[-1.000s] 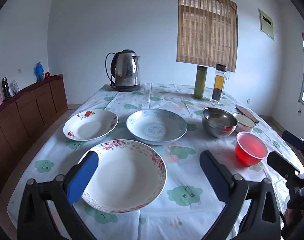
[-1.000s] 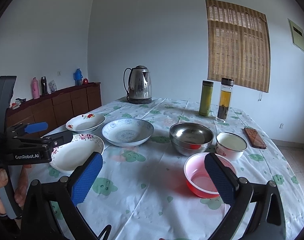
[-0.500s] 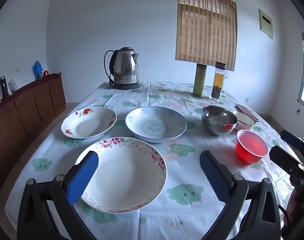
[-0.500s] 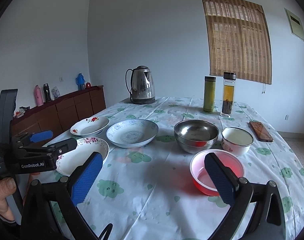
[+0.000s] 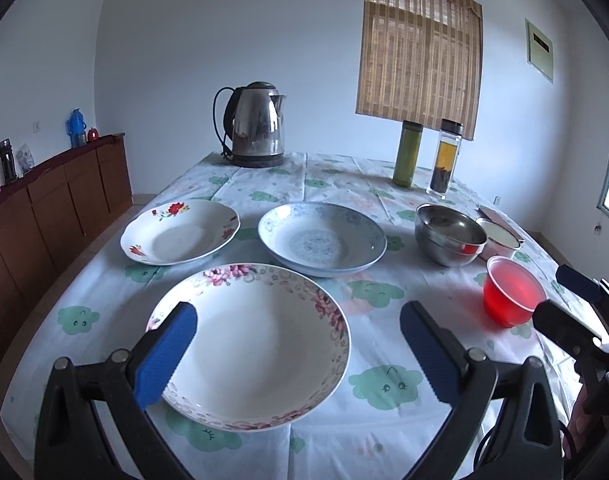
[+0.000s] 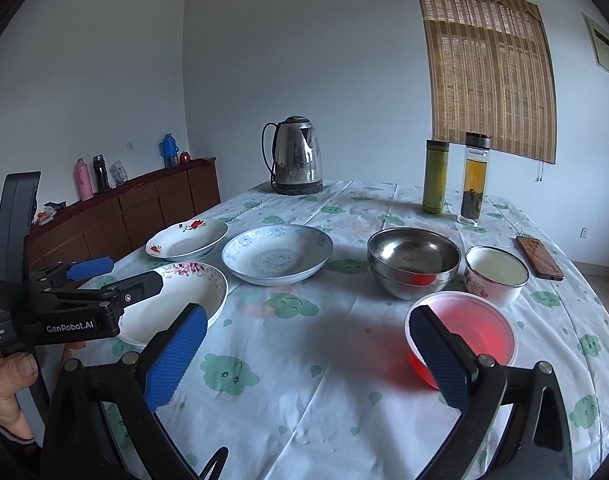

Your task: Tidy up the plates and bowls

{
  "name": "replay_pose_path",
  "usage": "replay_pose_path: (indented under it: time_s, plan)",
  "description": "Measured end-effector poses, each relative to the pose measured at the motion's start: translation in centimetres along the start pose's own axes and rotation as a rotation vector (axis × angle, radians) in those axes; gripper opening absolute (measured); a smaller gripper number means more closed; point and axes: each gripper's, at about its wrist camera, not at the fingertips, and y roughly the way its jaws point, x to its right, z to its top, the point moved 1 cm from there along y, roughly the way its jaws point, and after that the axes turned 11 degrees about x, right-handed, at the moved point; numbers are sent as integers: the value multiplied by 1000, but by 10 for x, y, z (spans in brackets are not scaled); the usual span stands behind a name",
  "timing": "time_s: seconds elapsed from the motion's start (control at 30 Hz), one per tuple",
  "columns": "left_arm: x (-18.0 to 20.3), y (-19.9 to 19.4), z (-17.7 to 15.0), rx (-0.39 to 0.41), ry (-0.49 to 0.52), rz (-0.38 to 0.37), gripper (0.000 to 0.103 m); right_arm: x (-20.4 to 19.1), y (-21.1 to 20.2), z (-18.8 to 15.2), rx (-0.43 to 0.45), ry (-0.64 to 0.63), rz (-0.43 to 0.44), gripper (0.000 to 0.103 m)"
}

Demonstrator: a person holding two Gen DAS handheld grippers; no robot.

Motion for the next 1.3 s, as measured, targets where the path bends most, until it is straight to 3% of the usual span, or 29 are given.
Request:
replay_pose_path:
  time_s: [0.23,0.43,0.6,0.67,0.73,0.8,0.87,1.13,1.3]
  plan:
    - [-17,9,-5,-26,-27,6,101,-17,26,1,-39,-40,50,95]
    - [-46,13,-9,-45,-64,53,94,-35,55,-4,-95,-74,99,91]
    - [-71,19,-15,-73,-86,98,83,-48,82,-10,-161,-87,139,83]
    - [-80,23,-18,-86,-94,114,79,-52,94,-12,-194,-91,159,73]
    - [-87,25,-22,-102,-101,125,70,-57,104,-14,-225,-92,181,68]
    - [-94,29,-26,-119,-103,133,52,-62,114,-15,-249,-93,198,65]
    - [-99,33,-30,-139,-109,138,46,-65,123,-17,-270,-93,212,61]
    - [-109,42,-39,-179,-129,126,37,-75,152,-27,-359,-83,233,44]
    - [-110,48,-40,-202,-138,107,34,-78,163,-32,-389,-87,238,39]
